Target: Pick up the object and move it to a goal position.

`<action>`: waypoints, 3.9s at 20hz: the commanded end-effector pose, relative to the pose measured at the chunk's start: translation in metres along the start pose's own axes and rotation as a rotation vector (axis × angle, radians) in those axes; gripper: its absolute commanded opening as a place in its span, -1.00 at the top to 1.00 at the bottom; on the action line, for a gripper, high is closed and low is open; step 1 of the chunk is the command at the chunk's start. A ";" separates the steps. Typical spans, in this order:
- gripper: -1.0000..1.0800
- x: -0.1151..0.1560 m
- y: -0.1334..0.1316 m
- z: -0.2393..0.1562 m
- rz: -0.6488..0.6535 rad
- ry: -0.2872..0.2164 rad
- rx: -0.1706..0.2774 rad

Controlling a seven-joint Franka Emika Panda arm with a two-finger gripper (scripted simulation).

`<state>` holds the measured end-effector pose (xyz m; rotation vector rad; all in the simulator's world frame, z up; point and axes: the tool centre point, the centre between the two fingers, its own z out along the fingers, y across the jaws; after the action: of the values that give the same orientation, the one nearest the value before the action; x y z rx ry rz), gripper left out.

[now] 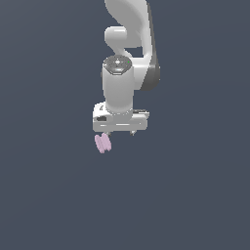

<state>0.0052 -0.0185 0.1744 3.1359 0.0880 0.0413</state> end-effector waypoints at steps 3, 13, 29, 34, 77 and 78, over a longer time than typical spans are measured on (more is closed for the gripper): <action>-0.92 -0.009 0.020 0.022 -0.066 -0.005 0.000; -0.92 -0.037 0.067 0.074 -0.237 -0.018 0.003; -0.92 -0.061 0.096 0.108 -0.353 -0.025 0.009; -0.92 -0.061 0.096 0.112 -0.350 -0.026 0.009; 1.00 -0.078 0.020 0.093 -0.353 -0.025 0.008; 1.00 -0.080 0.011 0.085 -0.353 -0.025 0.008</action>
<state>-0.0680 -0.0470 0.0765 3.0755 0.6370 -0.0007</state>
